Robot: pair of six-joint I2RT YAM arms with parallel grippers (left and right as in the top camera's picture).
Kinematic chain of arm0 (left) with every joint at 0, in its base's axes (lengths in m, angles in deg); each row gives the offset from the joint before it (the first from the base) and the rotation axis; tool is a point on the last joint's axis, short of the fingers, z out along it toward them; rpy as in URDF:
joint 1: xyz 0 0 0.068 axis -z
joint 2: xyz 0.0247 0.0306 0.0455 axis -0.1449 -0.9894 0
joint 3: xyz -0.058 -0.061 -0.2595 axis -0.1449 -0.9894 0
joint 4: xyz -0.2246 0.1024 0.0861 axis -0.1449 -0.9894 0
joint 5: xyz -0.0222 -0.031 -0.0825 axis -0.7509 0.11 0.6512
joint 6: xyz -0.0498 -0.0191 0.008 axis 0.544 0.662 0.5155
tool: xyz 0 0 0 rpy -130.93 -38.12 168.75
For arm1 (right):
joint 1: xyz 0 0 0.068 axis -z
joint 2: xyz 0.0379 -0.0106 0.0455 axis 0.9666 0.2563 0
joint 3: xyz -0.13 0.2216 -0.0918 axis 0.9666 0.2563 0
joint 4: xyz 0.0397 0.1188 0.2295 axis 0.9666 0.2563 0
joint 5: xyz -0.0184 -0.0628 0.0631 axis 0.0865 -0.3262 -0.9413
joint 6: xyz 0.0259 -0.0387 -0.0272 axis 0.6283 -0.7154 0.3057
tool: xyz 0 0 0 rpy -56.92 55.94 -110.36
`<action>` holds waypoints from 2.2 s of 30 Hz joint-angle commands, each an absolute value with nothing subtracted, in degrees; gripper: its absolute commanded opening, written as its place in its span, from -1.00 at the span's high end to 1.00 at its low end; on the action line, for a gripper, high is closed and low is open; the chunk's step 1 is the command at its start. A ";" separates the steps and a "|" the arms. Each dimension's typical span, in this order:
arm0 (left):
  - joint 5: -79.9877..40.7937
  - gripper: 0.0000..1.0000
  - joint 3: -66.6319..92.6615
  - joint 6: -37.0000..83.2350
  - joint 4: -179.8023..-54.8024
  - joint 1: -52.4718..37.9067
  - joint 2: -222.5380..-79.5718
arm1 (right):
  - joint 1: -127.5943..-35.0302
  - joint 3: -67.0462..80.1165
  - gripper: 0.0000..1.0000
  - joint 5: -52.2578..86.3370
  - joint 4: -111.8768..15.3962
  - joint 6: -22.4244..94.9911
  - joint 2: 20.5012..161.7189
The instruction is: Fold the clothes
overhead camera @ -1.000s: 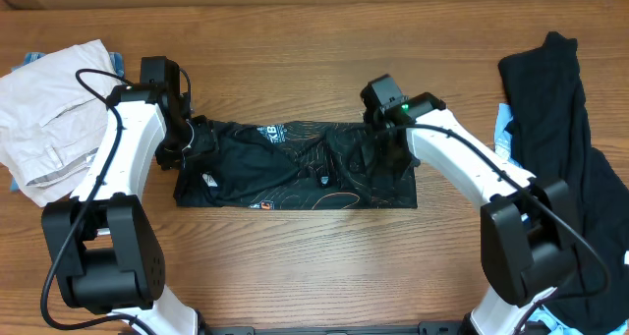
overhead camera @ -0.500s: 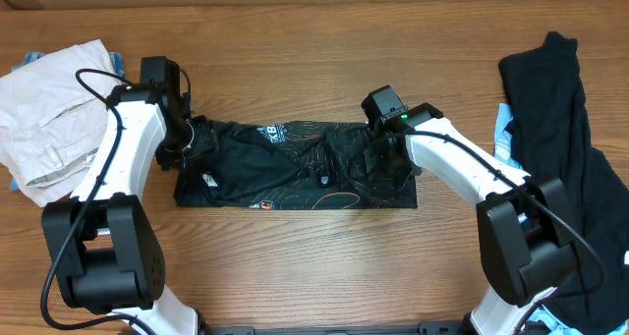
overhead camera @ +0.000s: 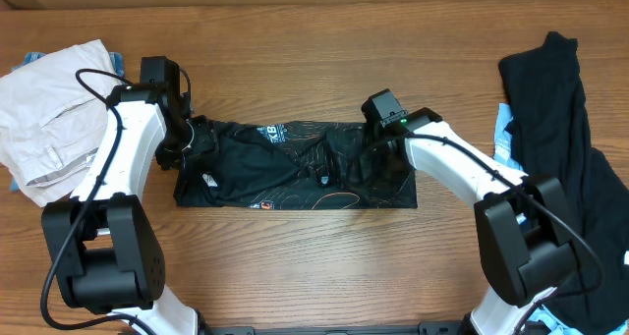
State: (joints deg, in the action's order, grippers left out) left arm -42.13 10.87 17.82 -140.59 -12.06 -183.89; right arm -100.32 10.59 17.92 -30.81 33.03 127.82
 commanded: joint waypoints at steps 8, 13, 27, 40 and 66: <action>-42.74 -0.37 12.12 16.64 -140.74 -11.66 -184.27 | -103.81 11.03 0.36 -0.48 -29.32 14.36 127.84; -42.77 -0.39 12.12 16.62 -141.01 -11.66 -184.27 | -103.60 9.32 0.31 1.12 -29.06 15.13 127.80; -47.68 -0.91 12.12 15.57 -141.05 -13.06 -184.27 | -101.80 -12.64 0.26 21.60 -13.13 22.45 126.42; -45.06 -0.91 11.94 5.23 -135.98 -14.79 -189.42 | -99.44 -13.30 0.24 21.09 -12.08 24.20 126.42; -39.75 0.92 12.40 3.13 -133.66 -15.07 -197.66 | -99.44 -13.30 0.25 20.98 -11.68 24.20 126.42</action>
State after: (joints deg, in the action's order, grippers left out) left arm -39.92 11.57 3.30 -132.70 -14.75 -196.03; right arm -99.25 -12.05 20.85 -11.53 23.89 127.84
